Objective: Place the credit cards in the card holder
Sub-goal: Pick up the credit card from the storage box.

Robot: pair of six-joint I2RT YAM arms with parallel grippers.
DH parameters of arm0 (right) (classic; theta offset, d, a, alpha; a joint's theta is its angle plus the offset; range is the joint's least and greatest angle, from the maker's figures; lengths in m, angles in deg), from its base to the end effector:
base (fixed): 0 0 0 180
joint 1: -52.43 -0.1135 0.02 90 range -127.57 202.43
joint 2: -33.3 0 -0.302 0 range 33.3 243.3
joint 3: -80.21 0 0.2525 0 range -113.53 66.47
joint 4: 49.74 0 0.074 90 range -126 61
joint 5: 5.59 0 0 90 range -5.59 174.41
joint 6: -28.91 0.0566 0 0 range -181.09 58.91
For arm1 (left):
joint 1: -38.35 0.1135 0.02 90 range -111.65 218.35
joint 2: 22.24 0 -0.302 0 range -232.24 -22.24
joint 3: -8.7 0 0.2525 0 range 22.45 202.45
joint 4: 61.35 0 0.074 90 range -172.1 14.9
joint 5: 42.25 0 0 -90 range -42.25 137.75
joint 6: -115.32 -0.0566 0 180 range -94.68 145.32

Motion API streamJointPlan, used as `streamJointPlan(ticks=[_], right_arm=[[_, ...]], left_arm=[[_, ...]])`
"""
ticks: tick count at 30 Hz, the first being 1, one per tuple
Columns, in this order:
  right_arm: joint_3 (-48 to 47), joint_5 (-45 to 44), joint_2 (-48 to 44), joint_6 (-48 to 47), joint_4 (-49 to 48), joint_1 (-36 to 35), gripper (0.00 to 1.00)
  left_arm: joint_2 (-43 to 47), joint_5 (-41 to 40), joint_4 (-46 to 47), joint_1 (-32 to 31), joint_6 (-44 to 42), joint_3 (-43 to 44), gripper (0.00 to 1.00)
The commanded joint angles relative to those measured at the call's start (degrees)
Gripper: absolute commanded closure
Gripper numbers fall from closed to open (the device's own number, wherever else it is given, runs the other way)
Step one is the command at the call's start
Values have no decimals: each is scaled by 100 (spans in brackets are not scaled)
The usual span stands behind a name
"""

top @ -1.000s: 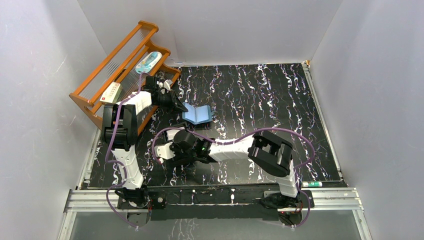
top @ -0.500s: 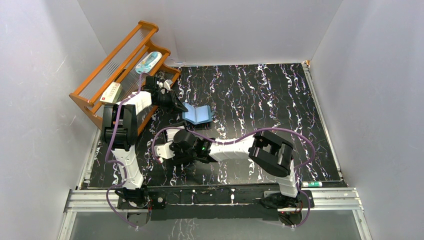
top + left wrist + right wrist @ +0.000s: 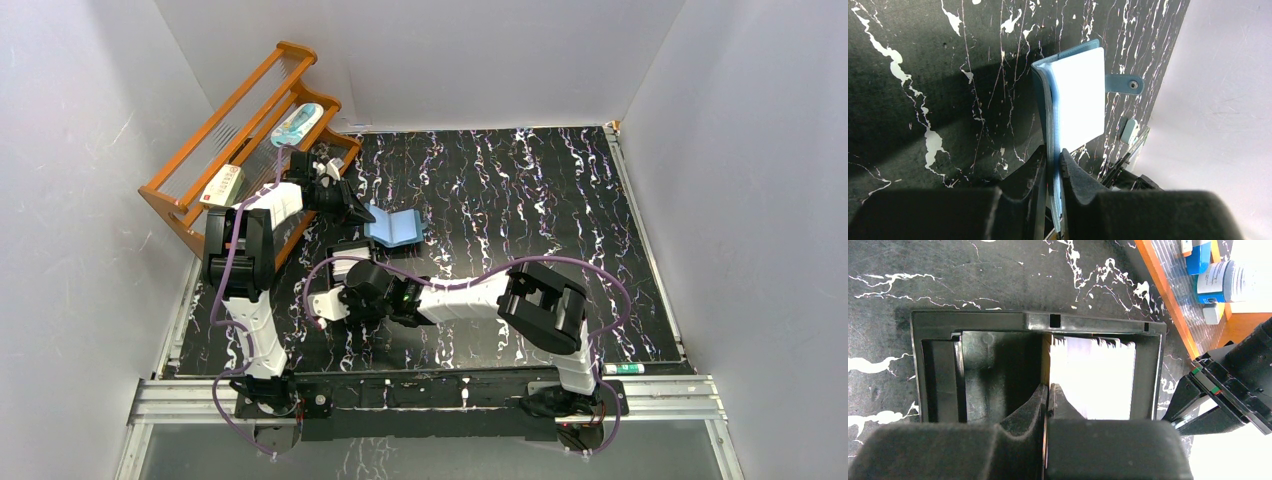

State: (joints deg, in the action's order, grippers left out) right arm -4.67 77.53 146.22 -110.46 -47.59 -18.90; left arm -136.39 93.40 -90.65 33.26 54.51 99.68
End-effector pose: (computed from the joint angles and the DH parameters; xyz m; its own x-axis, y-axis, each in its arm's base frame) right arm 0.1578 0.4459 0.2075 0.5838 -0.6259 -0.5171 -0.7131 -0.0907 -0.6952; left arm 0.4395 -0.0798 0.1997 -0.9315 -0.2593 -0.2552 0.0477 0.6084 -0.7922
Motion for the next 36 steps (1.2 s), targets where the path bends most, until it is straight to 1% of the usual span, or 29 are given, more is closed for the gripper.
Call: streamJointPlan(ticks=[1, 3, 5, 6, 7, 9, 11, 12, 13, 14, 15, 16, 17, 19, 26, 30, 33, 35, 36], right_arm=[[-321, -104, -309, 9, -106, 45, 98], [-334, -178, -290, 6, -139, 40, 97], [-343, -228, -264, 12, -197, 47, 87], [-359, -247, -250, 3, -206, 41, 84], [-394, -236, -230, -2, -206, 40, 83], [-473, -166, -168, -11, -180, 40, 86], [-530, -167, -133, -7, -206, 45, 83], [-571, -150, -89, -39, -203, 46, 84], [-600, -133, -72, -58, -189, 43, 89], [-627, -130, -49, -64, -194, 41, 91], [-649, -130, -29, -60, -187, 43, 90], [-683, -134, 12, -60, -164, 50, 85], [-699, -130, 34, -63, -126, 41, 84], [-711, -73, 54, -93, -72, 51, 100], [-753, 119, -148, 79, 309, 49, 100], [-799, 244, -562, 488, 575, 49, 100], [-647, 271, -1054, 1309, 444, 49, 100], [-651, -23, -1266, 1964, 442, 61, 100], [-670, -190, -1519, 2218, 538, 77, 100]], left_arm=[[209, 287, -132, 10, 25, 7, 89], [204, 287, -132, 12, 25, 3, 89], [209, 287, -132, 11, 25, 3, 89], [216, 287, -132, 11, 25, 2, 89], [213, 288, -132, 7, 25, 3, 89], [217, 295, -132, 14, 25, 0, 89], [212, 296, -132, 13, 25, 2, 89], [212, 306, -133, 12, 25, 9, 89], [217, 304, -127, 8, 25, 11, 88], [216, 312, -132, 8, 25, 7, 88], [220, 313, -130, 7, 25, 9, 88], [222, 313, -132, 7, 25, 13, 88], [222, 314, -132, 14, 25, 11, 88], [221, 322, -132, 15, 25, 12, 88], [254, 322, -132, 8, 9, -3, 88], [219, 347, -132, 7, 19, 15, 88], [196, 385, -138, -35, 66, 44, 89], [228, 411, -140, -104, 105, 93, 89], [253, 429, -133, -150, 126, 124, 89]])
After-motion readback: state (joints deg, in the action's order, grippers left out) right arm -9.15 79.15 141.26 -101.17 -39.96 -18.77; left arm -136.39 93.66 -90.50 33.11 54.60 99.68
